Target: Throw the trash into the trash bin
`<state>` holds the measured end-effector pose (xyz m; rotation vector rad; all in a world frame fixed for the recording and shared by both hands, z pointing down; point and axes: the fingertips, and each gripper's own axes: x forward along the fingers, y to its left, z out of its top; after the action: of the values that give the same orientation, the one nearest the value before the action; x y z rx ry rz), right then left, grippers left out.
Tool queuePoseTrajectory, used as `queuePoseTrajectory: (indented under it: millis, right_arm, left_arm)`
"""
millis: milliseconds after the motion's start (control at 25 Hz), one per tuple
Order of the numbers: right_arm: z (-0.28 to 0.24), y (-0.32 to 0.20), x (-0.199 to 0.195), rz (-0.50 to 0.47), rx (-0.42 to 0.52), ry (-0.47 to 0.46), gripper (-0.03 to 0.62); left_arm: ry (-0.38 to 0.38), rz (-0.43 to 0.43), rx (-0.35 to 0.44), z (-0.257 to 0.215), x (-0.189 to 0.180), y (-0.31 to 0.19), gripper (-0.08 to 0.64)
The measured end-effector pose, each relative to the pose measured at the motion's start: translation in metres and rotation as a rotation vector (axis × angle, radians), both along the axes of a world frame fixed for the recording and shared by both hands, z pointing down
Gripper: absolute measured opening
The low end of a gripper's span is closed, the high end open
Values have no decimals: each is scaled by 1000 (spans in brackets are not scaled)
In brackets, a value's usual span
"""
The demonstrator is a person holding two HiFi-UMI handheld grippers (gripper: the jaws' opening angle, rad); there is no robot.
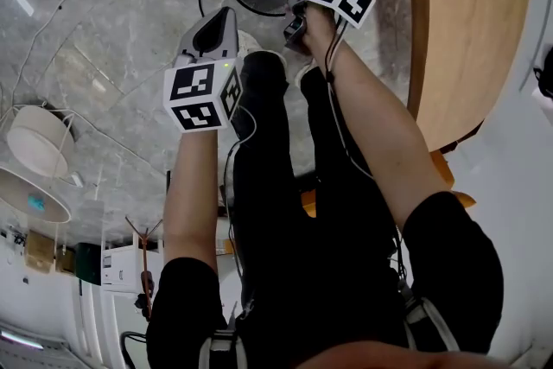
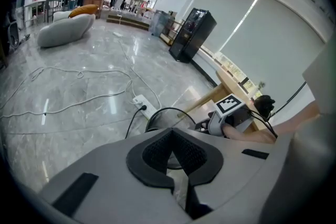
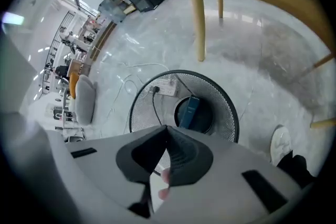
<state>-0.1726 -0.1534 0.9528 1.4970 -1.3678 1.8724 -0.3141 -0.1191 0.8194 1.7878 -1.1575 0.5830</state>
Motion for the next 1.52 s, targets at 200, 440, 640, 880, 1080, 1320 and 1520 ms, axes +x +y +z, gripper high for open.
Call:
queuePoseTrajectory:
  millis: [200,440,640,880,1080,1320,1520]
  right_arm:
    - [-60,7,-1,-108,106,-42,14]
    - [-170,16,25,-255,281,-1,14]
    - [-297,24,54,-339,439,67,12]
    - [-443,32,78,-529,649,142,14]
    - [-560,33,104,-594,890,271,12]
    - [-684,24,131,-519,1151,350,12]
    - [-770,27,153,-438,1329,369,12]
  left_arm:
    - [-4,-1,45,-30,21,-8,8]
    - [3,-57,107,-101,58,-7,8]
    - [20,-128,146,-189,85,1,7]
    - [21,-158,261,-328,113,-3,6]
    - [8,-139,391,-439,135,2,7]
    - [-21,-119,583,-543,167,-1,8]
    - [-30,-107,747,-618,194,1,7]
